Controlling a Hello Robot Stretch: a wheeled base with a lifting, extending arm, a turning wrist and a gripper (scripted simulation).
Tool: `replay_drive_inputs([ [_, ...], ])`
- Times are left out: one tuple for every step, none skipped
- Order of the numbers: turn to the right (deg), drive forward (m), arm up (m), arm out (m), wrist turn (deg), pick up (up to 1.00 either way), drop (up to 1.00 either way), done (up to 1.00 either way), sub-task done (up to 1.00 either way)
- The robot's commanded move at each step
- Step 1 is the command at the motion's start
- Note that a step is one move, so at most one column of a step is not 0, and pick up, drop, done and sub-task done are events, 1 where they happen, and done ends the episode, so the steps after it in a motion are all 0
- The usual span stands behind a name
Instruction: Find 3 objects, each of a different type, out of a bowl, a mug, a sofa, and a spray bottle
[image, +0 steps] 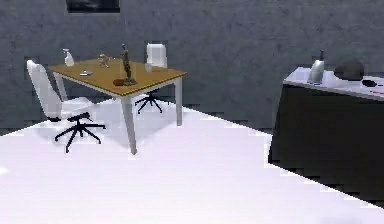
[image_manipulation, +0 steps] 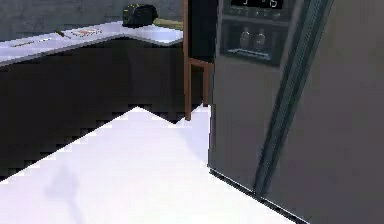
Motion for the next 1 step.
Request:
replay_drive_inputs([
  [0.0,1.00,0.00,0.00,0.0,0.00,0.00,0.00,0.00],
])
